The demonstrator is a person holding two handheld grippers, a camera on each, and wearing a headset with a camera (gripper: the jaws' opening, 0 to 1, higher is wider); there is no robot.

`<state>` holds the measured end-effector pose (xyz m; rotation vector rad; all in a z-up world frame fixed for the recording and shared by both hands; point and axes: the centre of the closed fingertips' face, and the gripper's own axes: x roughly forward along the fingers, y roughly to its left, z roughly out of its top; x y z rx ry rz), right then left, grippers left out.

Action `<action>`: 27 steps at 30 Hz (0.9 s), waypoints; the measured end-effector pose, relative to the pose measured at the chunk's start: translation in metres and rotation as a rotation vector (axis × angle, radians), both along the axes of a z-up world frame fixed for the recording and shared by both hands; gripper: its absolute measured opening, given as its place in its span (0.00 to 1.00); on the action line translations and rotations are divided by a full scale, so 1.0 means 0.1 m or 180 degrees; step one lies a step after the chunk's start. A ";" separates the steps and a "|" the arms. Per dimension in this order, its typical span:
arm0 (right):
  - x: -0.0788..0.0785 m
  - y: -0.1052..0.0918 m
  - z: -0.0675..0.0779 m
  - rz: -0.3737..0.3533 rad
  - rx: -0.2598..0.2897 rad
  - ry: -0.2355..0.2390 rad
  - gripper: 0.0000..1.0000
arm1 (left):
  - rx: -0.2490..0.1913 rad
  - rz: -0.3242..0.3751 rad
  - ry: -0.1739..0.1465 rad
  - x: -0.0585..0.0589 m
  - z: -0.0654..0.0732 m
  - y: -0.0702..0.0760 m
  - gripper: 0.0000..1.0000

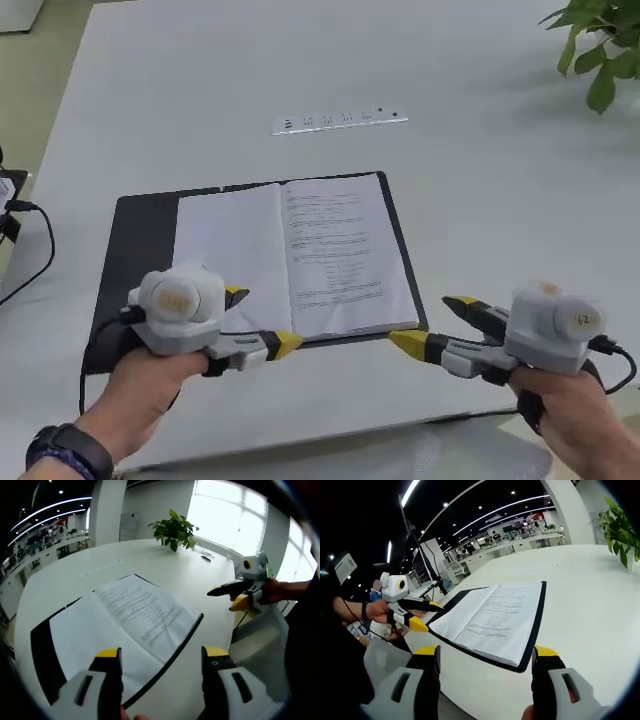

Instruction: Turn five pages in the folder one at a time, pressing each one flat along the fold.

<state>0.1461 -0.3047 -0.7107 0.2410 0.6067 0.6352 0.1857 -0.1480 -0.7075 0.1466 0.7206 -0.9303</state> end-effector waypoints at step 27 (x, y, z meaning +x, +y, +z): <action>-0.10 -0.06 -0.11 0.0308 0.0028 0.0161 0.72 | 0.0270 -0.0362 0.0012 0.30 -0.49 -1.40 0.62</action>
